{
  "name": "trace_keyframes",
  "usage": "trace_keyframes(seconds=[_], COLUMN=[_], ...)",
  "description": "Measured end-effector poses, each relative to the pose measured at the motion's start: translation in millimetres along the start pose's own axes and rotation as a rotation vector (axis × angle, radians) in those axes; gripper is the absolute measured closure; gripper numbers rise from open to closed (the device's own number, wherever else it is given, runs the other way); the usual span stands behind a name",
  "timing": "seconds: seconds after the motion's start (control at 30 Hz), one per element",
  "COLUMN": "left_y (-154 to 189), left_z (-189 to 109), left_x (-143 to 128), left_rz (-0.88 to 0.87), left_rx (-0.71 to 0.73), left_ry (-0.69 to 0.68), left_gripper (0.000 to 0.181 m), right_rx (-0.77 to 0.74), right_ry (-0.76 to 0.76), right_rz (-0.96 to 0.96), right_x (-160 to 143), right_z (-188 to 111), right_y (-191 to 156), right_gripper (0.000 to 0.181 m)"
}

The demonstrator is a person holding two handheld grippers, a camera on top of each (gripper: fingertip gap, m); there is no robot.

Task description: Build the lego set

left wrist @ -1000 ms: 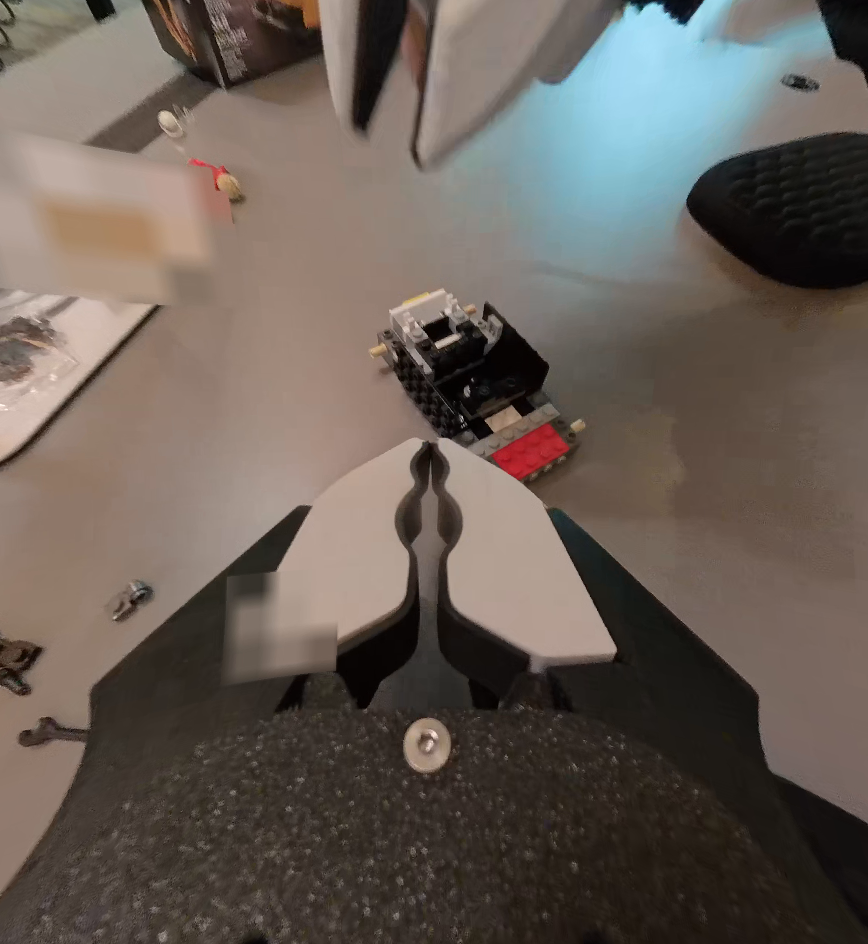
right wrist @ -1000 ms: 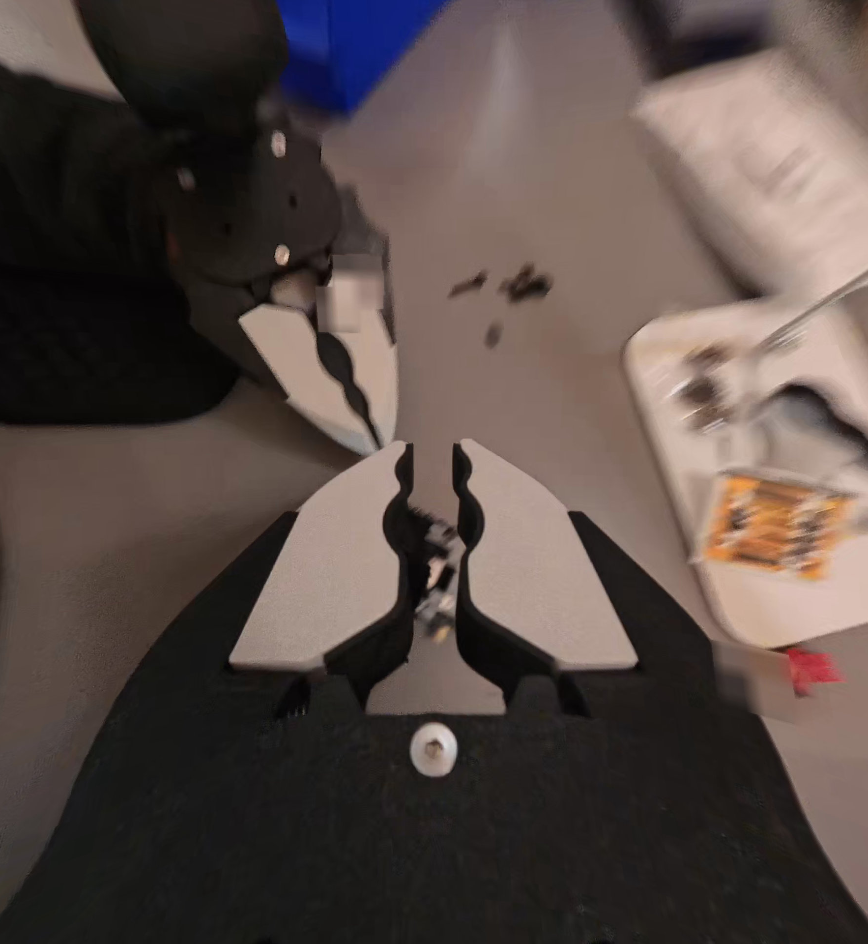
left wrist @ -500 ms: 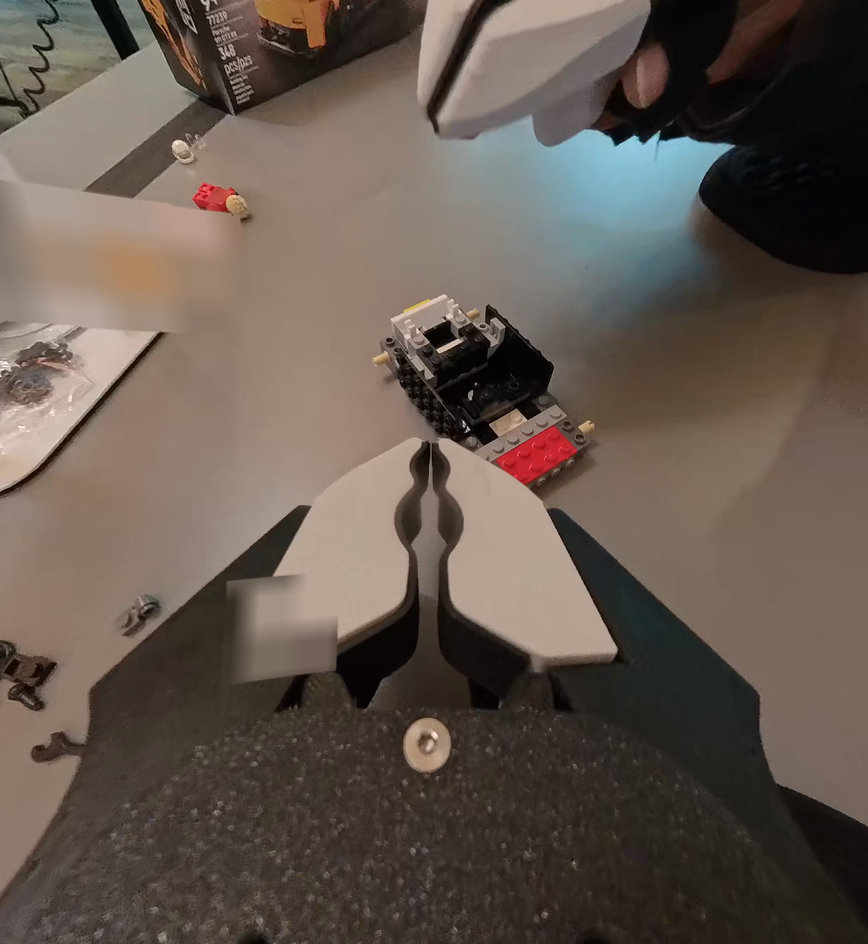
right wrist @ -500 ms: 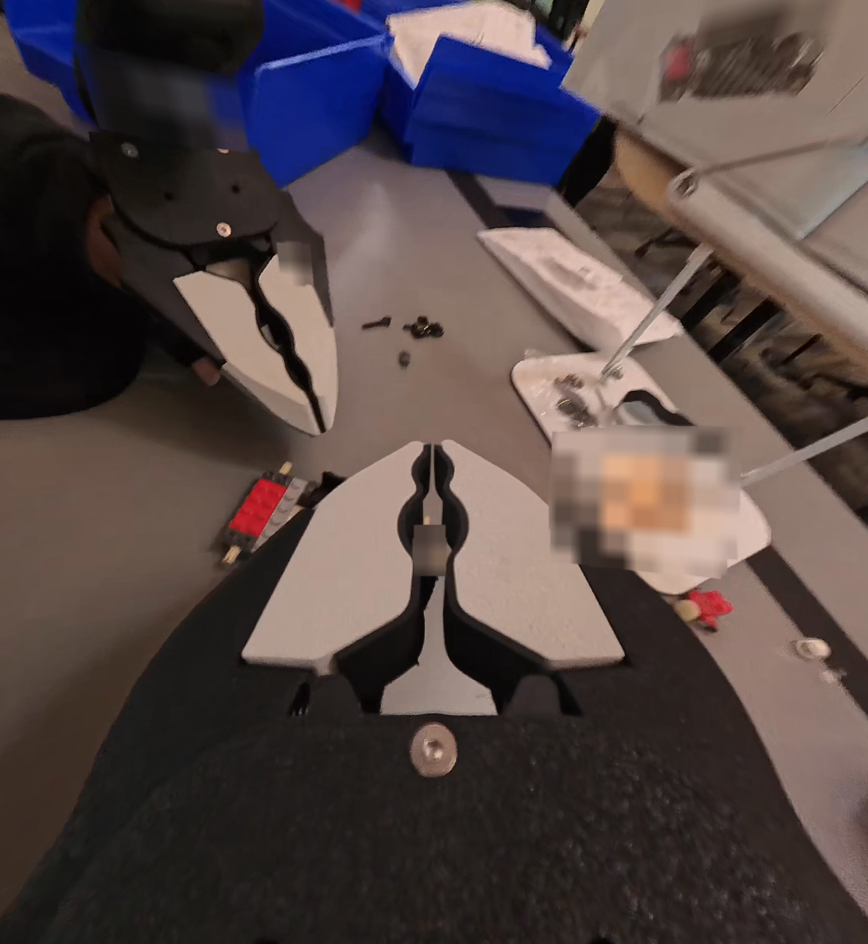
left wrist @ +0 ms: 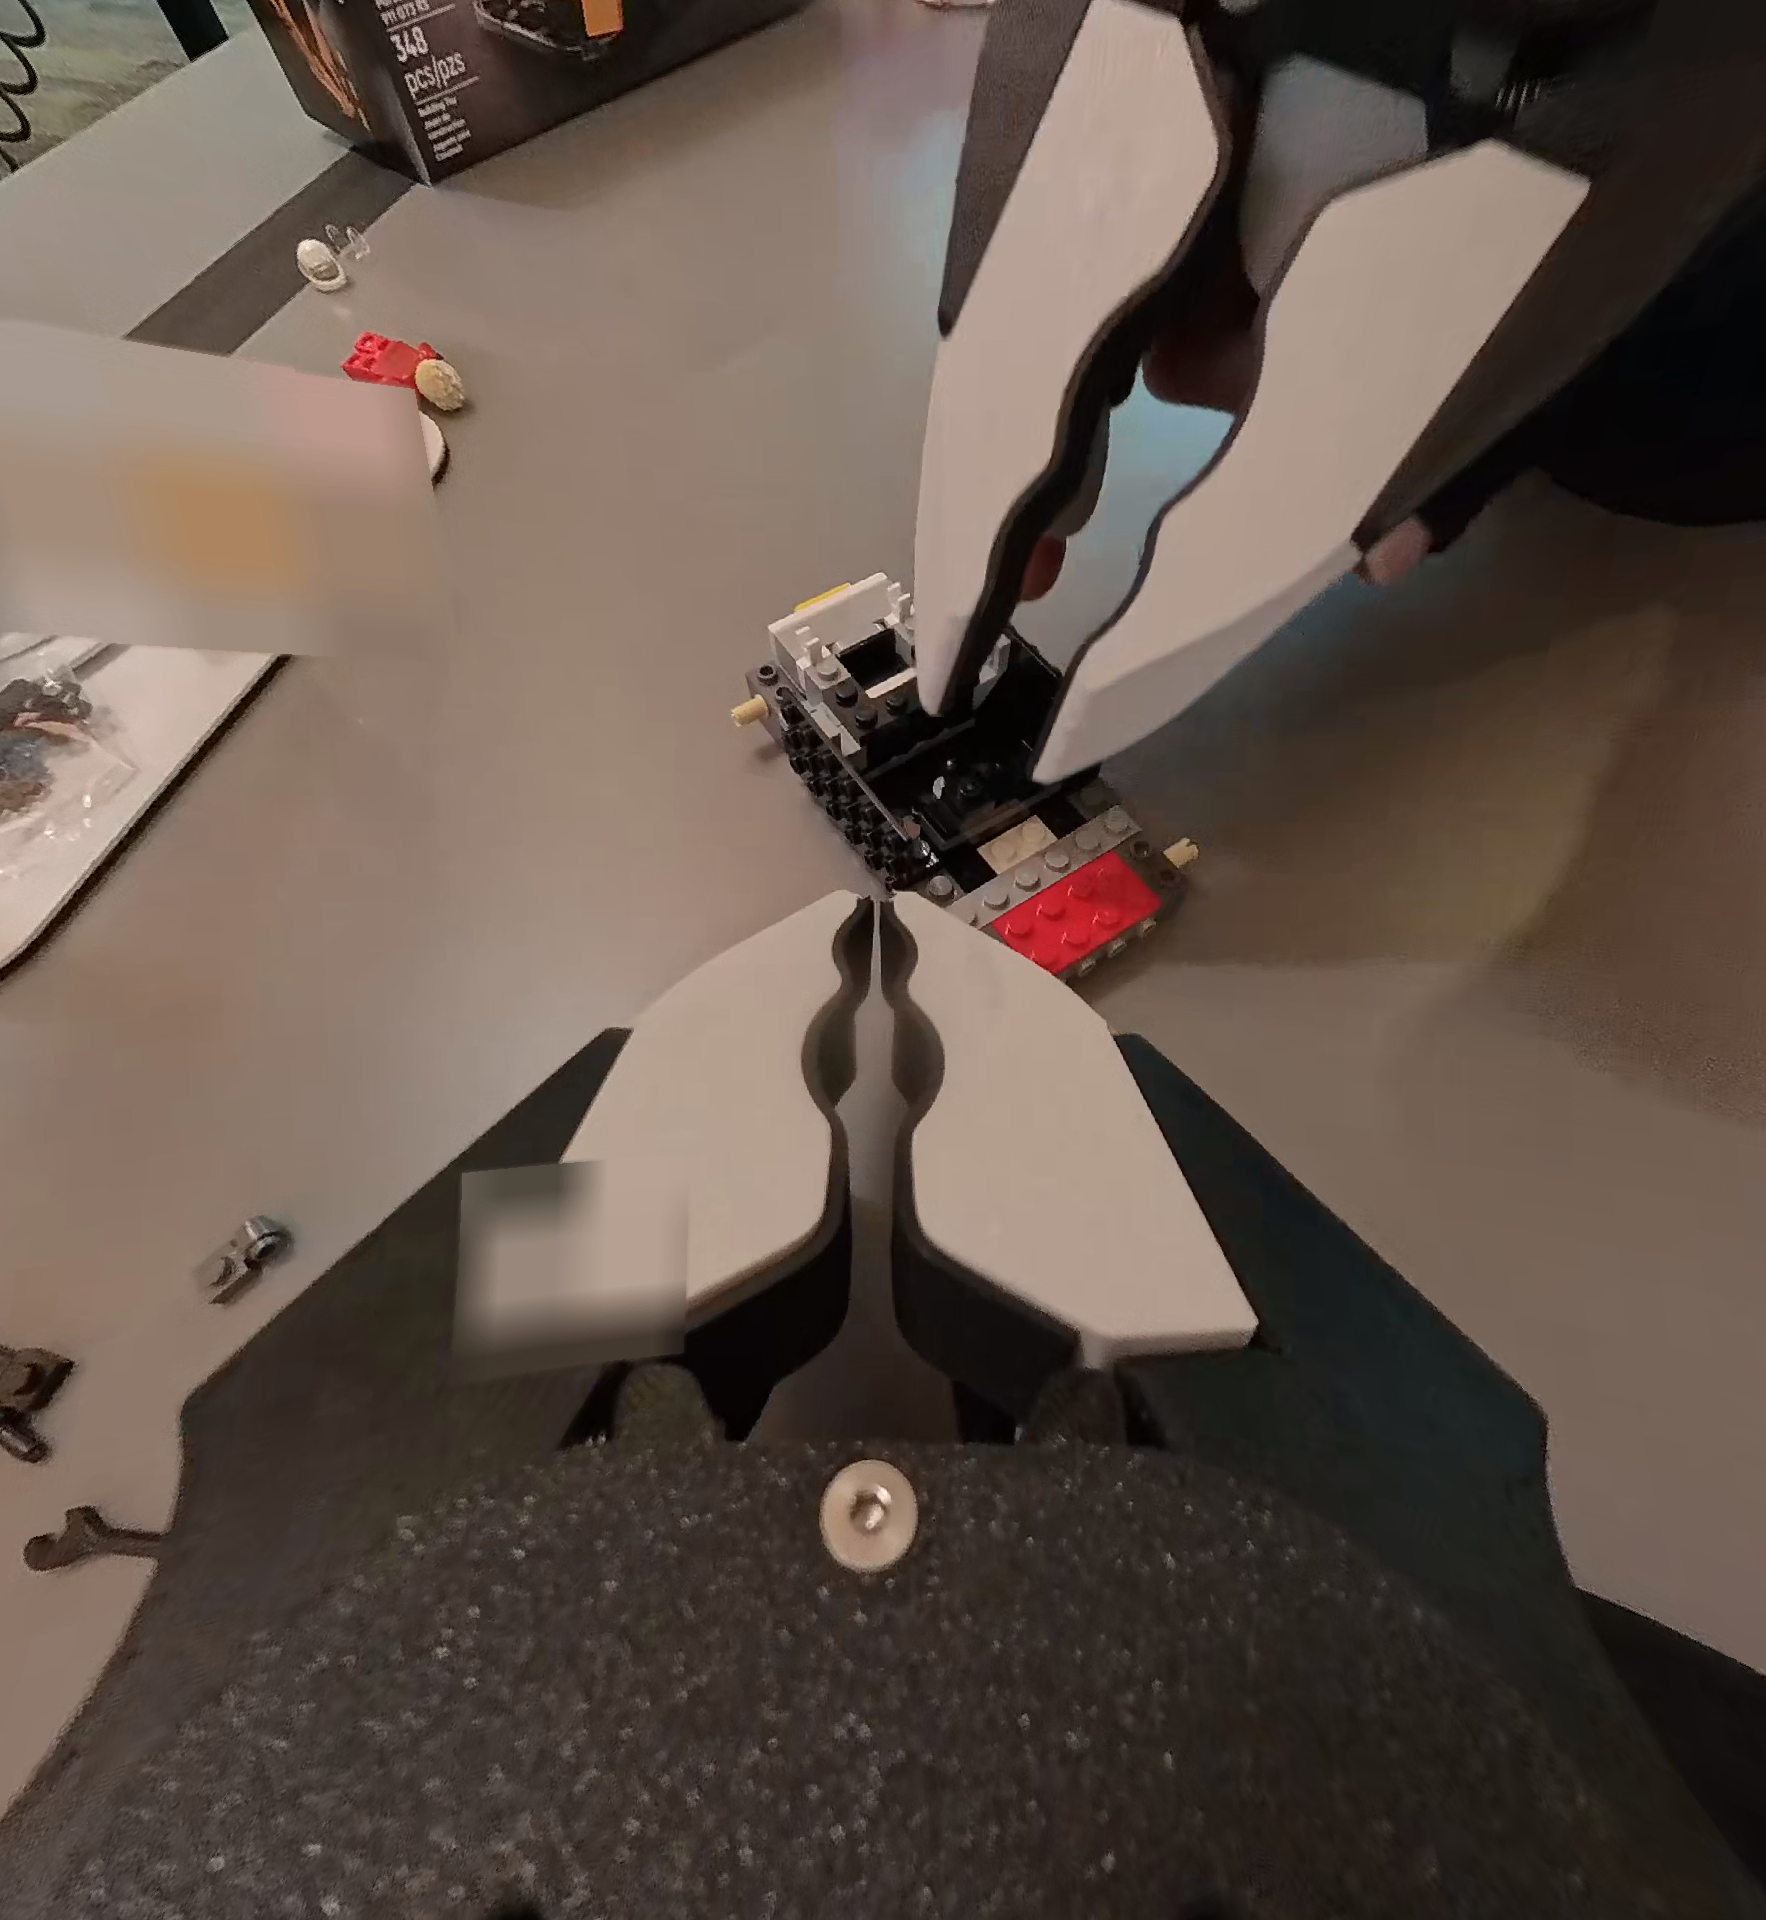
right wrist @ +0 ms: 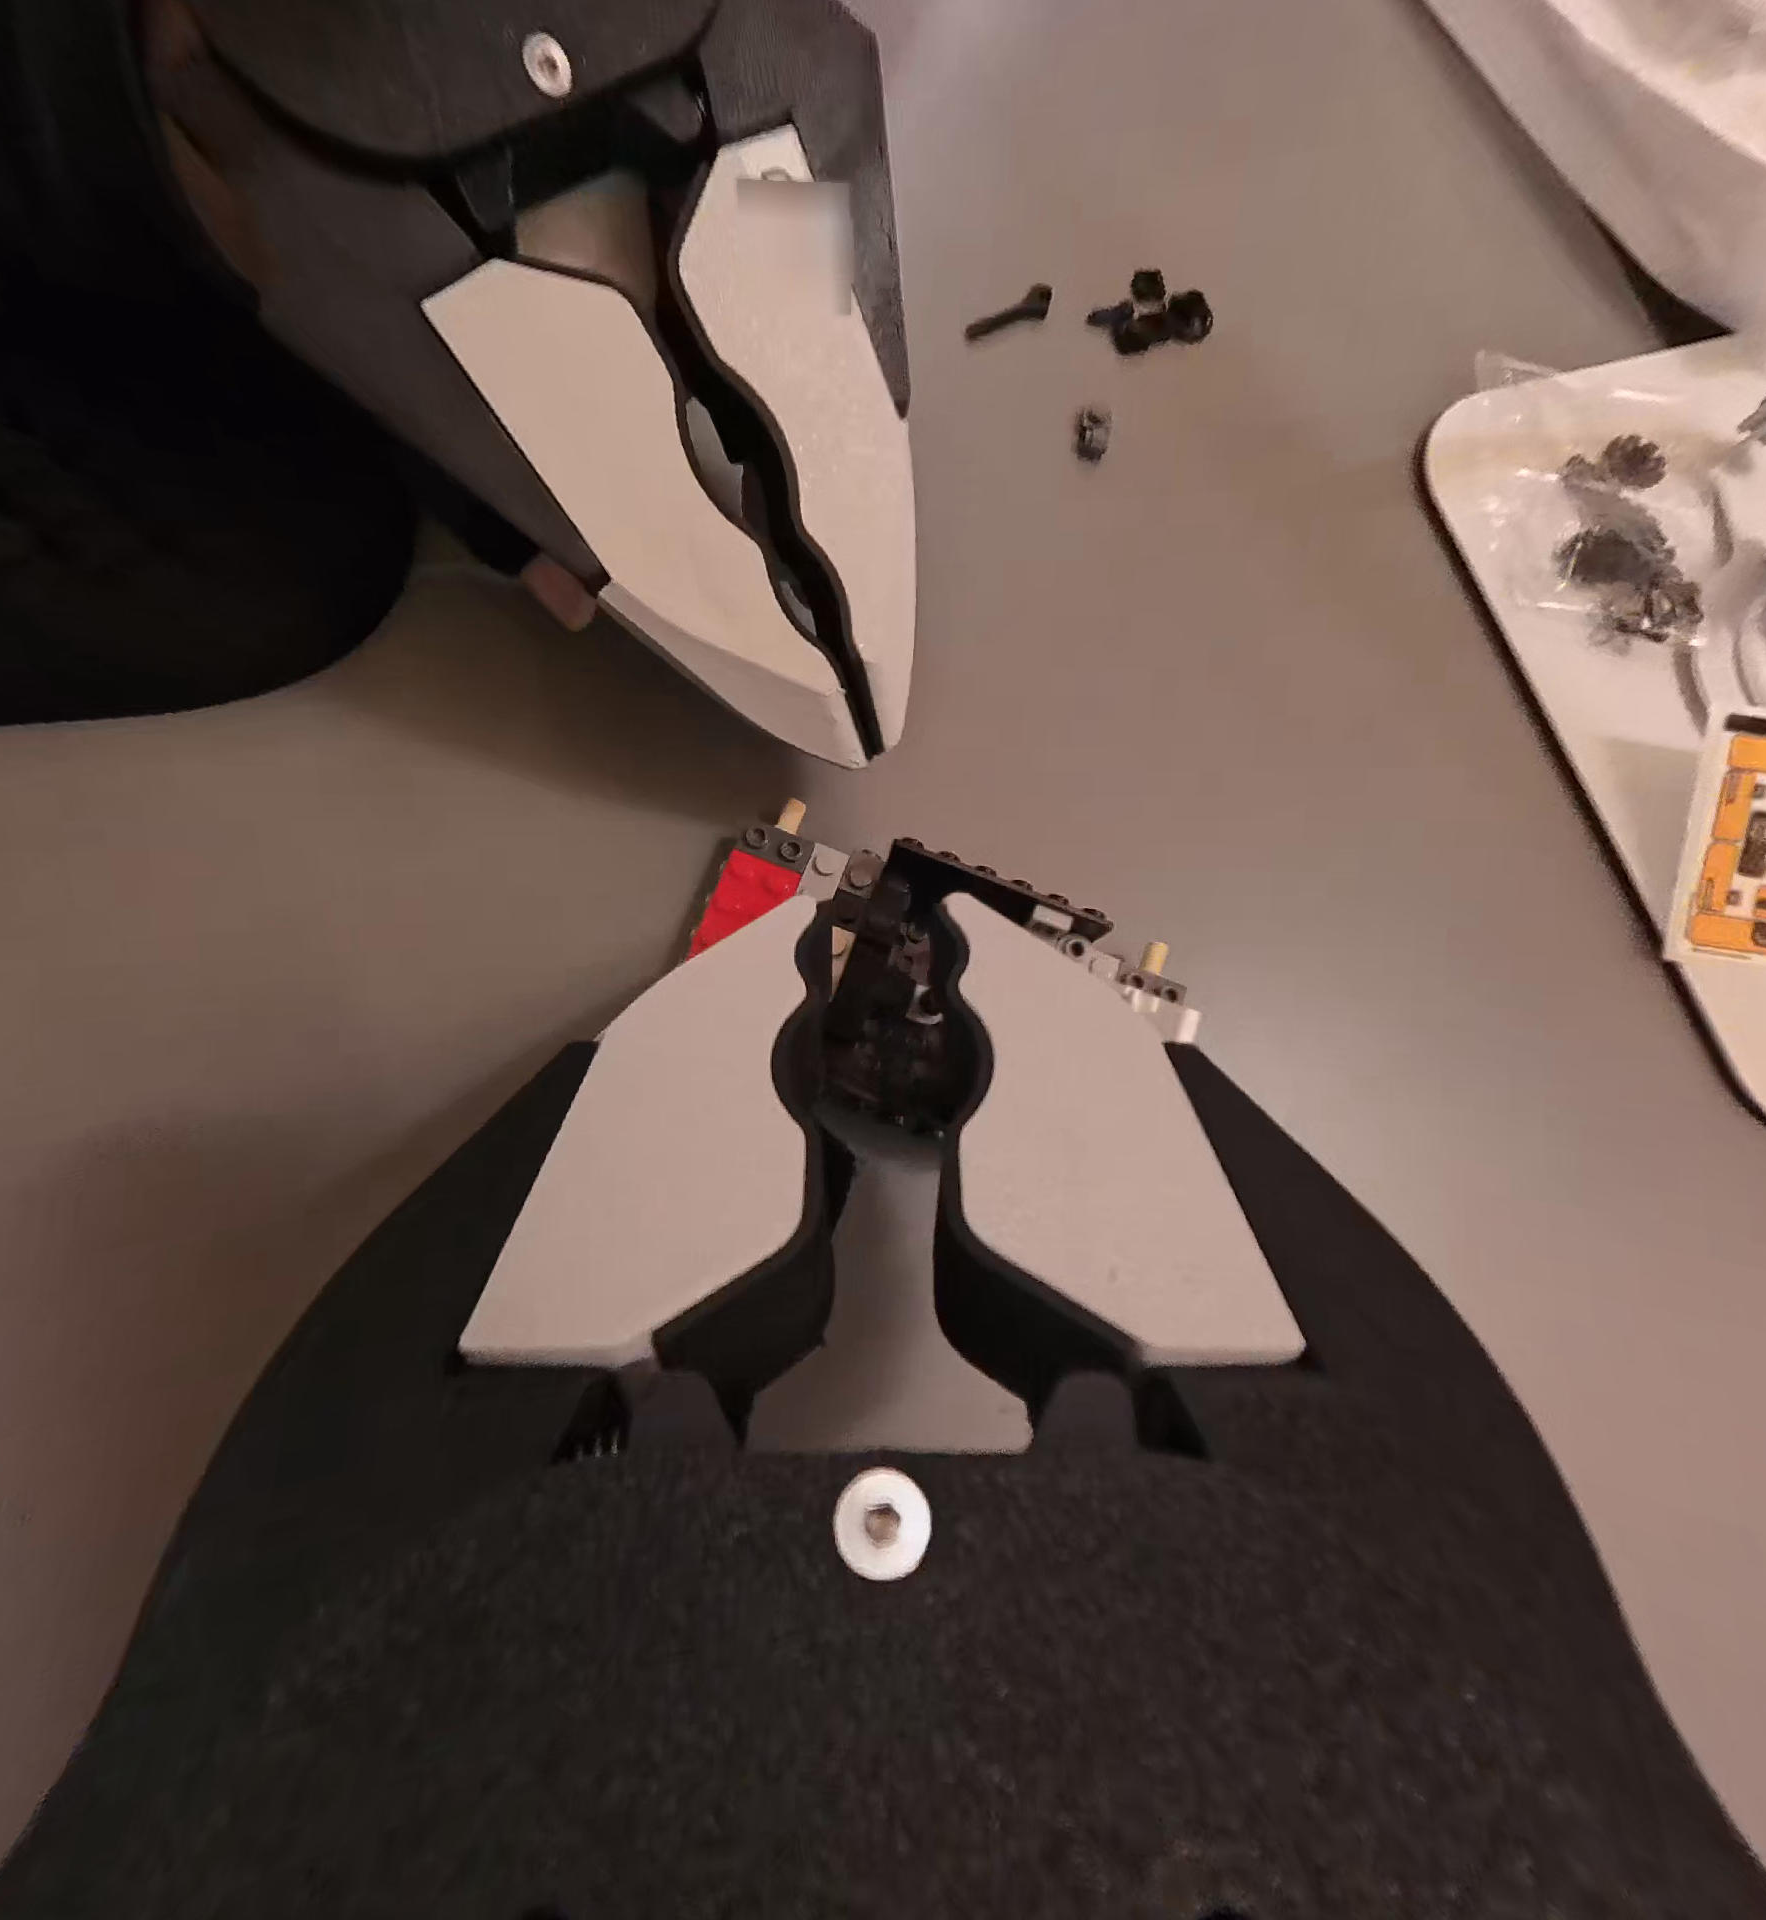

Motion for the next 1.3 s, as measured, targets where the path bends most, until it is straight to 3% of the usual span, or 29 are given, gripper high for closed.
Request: trace_keyframes(seconds=[0.03,0.6,1.03,1.3], left_y=[-1,4,14,18], left_z=[0,3,2,4], left_x=[0,-1,-4,-6], left_rz=[-0.001,0.065,0.060,0.078], left_rx=[0.005,0.029,-0.053,-0.060], left_ry=[0.002,-0.062,-0.102,-0.120], left_gripper=[0.181,0.180,0.165,0.166], right_rx=[-0.008,-0.055,-0.030,-0.046], right_ry=[-0.013,-0.146,-0.244,-0.265], right_rz=[0.004,0.056,0.080,0.090], right_x=[-1,-7,-8,-8], right_z=[2,10,14,13], right_y=[-1,-8,-11,-5], right_gripper=[0.164,0.166,0.174,0.173])
Point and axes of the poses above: each gripper's, where its closed fingertips meet, z out along the fingers, x out of its top, y = z × x across the jaws, the point moved 3 cm from there along -z, back along the fingers, and after that the axes turned 12 degrees about z, right-handed, at the moved point
